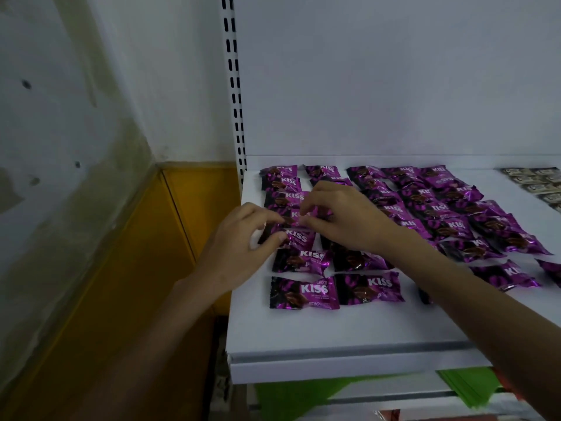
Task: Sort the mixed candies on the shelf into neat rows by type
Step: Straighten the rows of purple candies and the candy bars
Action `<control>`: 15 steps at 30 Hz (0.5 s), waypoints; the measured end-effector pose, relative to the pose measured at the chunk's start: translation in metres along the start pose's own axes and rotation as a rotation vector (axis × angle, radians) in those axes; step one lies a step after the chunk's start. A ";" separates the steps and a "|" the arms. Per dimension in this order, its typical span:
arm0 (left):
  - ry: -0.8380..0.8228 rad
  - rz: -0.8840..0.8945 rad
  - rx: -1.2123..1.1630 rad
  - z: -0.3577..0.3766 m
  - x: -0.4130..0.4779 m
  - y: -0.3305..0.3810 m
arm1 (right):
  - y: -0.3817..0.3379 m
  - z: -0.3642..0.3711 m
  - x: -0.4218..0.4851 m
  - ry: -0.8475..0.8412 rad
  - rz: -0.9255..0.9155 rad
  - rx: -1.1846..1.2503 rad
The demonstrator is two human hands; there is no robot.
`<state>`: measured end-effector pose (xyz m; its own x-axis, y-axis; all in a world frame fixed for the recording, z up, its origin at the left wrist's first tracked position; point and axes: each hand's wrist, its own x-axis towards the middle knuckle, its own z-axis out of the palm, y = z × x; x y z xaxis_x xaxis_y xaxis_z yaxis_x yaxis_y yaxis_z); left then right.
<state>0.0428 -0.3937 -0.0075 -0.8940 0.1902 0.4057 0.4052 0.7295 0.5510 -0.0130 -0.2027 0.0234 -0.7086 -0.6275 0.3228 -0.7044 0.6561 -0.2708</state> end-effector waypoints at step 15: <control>-0.153 0.268 0.059 0.015 -0.047 0.027 | -0.006 0.018 -0.026 0.002 -0.125 0.062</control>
<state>0.0928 -0.3730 -0.0230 -0.7774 0.4740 0.4135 0.6222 0.6763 0.3944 0.0086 -0.1981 0.0002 -0.6153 -0.7018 0.3590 -0.7883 0.5457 -0.2842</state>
